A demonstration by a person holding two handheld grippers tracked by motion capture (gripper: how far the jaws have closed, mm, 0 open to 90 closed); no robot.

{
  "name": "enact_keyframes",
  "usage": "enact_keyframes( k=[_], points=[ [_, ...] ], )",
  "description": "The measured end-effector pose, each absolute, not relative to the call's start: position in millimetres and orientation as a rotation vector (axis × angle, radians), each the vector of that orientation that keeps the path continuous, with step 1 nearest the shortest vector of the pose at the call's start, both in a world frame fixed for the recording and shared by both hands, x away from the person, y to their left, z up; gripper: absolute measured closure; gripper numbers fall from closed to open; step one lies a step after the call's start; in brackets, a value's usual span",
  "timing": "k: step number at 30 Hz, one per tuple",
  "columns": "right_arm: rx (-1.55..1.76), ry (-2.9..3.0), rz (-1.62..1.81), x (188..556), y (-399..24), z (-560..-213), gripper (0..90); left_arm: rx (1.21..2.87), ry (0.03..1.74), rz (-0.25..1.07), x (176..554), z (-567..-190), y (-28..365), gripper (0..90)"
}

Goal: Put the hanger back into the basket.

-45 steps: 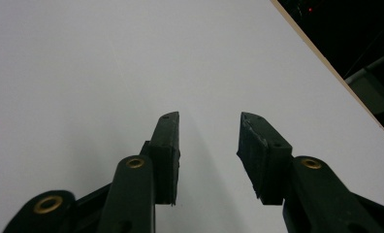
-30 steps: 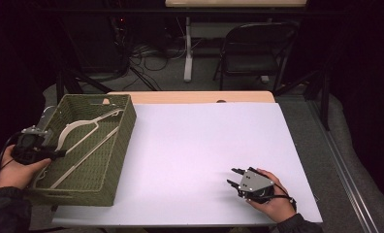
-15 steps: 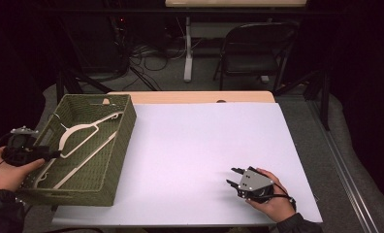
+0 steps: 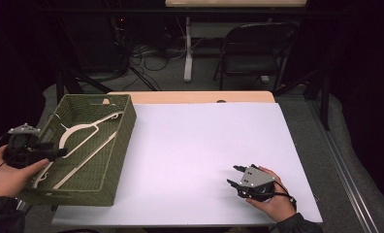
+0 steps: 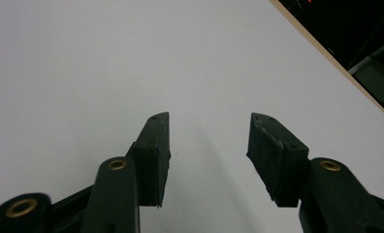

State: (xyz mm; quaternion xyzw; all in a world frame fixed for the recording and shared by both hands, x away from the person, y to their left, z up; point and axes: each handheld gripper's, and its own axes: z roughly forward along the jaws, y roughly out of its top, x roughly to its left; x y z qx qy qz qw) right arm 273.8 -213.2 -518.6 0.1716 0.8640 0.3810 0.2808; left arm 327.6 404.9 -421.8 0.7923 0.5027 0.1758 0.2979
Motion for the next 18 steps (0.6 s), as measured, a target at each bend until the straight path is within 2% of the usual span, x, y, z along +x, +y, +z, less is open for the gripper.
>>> enact_keyframes(
  k=[8, 18],
  points=[
    [0.482, 2.285, 1.084, 274, -218, -512, 37.5, 2.101, 1.198, 0.476, 310, -406, 356, 34.3],
    [0.579, 2.276, 1.096, 267, -231, -507, 35.4, 2.139, 1.017, 0.428, 290, -403, 290, 33.8]
  ],
)
